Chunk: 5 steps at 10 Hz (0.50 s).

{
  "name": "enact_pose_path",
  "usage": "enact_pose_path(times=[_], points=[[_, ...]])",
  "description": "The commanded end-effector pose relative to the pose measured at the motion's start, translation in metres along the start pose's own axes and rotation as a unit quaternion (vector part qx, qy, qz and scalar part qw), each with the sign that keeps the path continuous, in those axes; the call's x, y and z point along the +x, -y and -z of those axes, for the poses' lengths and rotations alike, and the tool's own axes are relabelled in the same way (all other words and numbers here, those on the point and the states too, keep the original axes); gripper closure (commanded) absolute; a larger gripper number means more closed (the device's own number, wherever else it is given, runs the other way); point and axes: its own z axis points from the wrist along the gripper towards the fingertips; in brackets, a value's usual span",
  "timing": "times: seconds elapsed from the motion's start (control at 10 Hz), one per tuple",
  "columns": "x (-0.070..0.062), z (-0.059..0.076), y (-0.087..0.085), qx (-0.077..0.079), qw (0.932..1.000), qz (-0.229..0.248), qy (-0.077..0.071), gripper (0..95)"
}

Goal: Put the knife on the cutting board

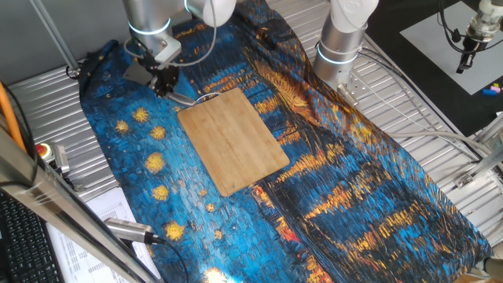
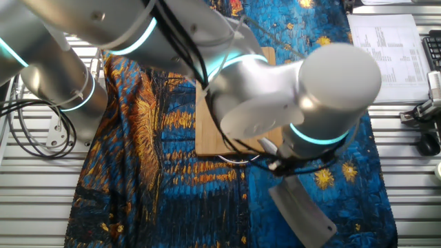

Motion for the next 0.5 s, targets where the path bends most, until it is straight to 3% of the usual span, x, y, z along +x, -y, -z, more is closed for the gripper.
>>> enact_pose_path(times=[0.1, 0.5], points=[[-0.0138, 0.0015, 0.0067, -0.002, 0.9999, -0.010, 0.004, 95.0], [-0.0173, 0.0010, 0.0080, 0.012, 0.9999, -0.011, -0.004, 95.0]])
